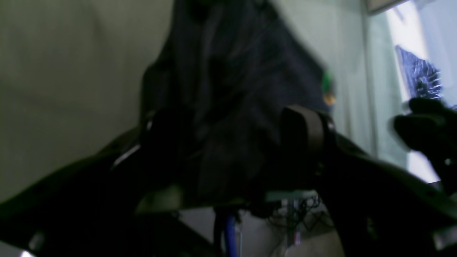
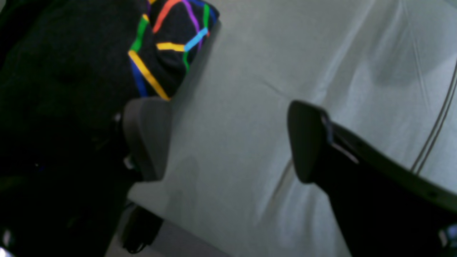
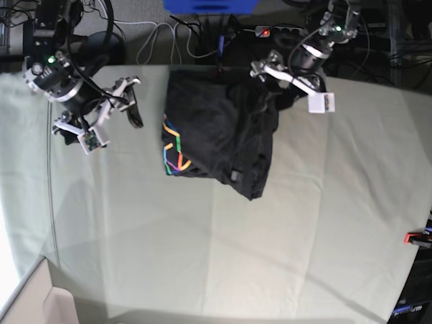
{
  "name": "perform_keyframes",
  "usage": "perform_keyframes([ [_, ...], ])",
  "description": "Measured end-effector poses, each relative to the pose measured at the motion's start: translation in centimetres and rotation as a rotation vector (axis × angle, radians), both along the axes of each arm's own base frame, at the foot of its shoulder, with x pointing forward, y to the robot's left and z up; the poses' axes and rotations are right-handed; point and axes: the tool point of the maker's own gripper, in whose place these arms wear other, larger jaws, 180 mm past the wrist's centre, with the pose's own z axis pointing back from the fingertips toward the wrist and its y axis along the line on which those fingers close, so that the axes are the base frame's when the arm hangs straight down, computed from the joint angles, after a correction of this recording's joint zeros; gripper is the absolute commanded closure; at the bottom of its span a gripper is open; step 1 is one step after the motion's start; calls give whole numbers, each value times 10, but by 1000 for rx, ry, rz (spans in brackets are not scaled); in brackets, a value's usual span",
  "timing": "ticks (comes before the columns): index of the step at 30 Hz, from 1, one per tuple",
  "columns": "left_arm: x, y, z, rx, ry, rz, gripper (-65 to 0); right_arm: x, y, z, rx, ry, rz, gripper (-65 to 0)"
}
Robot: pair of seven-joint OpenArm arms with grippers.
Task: Layout the t-shirt on the table in an organized manner, then fold the t-shirt properly
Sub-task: 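Pull the grasped edge with the left gripper to straighten the shirt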
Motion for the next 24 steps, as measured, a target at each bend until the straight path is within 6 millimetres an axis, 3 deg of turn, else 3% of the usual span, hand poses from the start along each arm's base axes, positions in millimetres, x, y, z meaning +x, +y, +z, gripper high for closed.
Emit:
perform_keyframes([
  [3, 1, -1, -8, -1, 15, -1, -426, 0, 0, 0, 1, -2, 0, -515],
  [9, -2, -23, -14, -26, 33, -60, -395, 0, 0, -1, 1, 1, 0, -515],
  [15, 18, -27, -7, -32, -9, -62, -211, 0, 0, -1, 1, 1, 0, -515],
  [19, 9, -25, -15, -24, 20, -69, -23, 0, 0, -1, 1, 1, 0, -515],
  [24, 12, -22, -10, -15, 5, -66, 0, 1, -1, 0, -2, -2, 1, -515],
])
